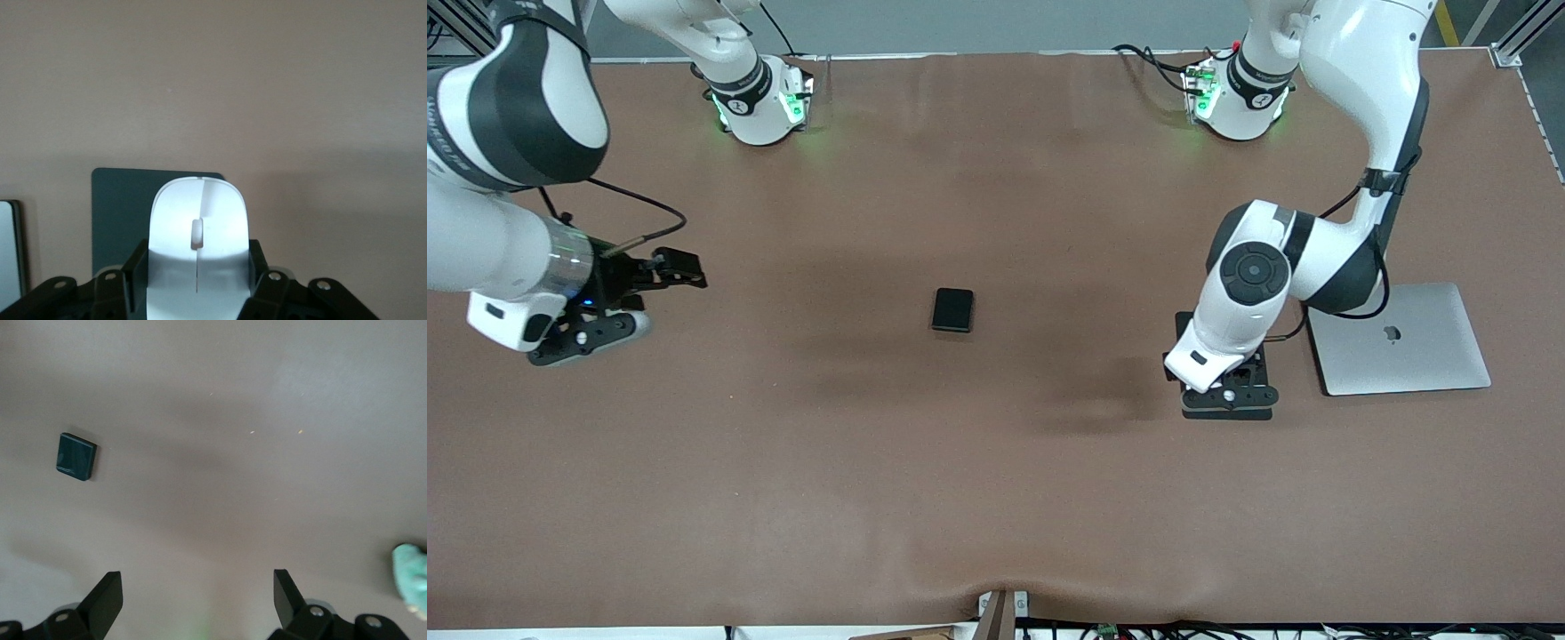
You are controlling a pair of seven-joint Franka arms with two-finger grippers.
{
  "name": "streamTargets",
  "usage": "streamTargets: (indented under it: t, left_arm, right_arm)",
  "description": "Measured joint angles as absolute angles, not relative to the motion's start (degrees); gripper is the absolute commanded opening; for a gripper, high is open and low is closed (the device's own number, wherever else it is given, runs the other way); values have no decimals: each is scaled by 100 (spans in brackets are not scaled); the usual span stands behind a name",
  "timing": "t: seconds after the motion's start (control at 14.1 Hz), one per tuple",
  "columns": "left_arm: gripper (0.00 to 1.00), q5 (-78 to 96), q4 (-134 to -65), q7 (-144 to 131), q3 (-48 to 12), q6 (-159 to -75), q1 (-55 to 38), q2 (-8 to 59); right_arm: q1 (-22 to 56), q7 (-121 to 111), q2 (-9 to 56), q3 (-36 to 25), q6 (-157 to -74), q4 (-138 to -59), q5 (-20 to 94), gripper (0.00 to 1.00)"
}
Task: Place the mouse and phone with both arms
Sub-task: 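Carry the mouse to the pad while the right gripper reaches the phone, then lower the mouse onto the pad while the right gripper grasps the phone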
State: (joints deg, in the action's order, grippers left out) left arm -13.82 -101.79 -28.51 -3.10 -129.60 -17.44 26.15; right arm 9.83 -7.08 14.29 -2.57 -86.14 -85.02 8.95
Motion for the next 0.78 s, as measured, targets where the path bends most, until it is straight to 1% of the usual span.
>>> streamTargets:
  t: [0.14,0.43,0.78]
  left_arm:
    - [0,-1146,-10202,-2829,-311,-12987,-1520,2636]
    - [0,-54,-10205,-2084,-309,-13056,-967,2716]
    - [0,206,-10258,-1611,-314,-13048,-656,2742]
  right_arm:
    - [1142,-258,1434,-256,-8617,-8565,949,100]
    - [1396,108,1449,-253,-8738,-8741,988,100]
    - [1839,742,1525,-246,-9245,-9131,1039,100]
